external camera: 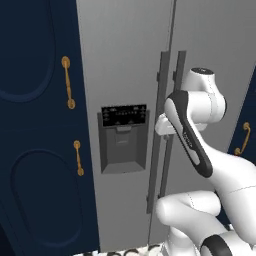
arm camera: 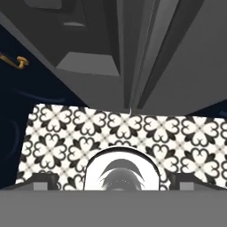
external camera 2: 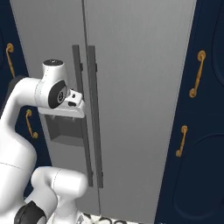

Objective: Grab a lemon wedge from the fridge and one ice cube from the ice bowl, and put them in the glass of lemonade.

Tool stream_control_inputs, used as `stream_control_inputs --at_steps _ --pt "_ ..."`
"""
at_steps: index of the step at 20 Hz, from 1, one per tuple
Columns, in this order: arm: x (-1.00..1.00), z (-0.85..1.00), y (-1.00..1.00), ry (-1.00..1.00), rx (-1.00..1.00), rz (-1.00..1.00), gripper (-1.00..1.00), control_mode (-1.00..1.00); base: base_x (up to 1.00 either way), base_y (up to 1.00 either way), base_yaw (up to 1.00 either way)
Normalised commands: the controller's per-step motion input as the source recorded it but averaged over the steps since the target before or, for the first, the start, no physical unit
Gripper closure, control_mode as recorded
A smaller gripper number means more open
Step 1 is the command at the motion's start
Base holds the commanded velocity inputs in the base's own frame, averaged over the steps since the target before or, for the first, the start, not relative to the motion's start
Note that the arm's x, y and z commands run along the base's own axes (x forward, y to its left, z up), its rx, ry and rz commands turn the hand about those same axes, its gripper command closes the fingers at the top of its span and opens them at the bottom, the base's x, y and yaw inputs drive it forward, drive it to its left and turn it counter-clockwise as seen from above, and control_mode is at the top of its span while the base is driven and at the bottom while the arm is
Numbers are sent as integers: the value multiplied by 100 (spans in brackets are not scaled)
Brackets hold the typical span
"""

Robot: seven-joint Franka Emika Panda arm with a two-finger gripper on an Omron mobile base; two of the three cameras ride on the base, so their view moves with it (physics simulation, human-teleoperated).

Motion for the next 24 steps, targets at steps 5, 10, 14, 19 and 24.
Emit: stream_control_inputs --at_steps 5,10,14,19,24 --pt "0 0 0 0 0 0 -100 100 -40 -16 -10" --pt "0 0 0 0 0 0 -100 100 -71 -6 -5" --pt "0 0 0 0 0 0 -100 100 -12 -10 -3" --pt "0 0 0 0 0 0 -100 100 0 -45 -1" --pt "0 0 0 0 0 0 -100 100 0 -17 0"
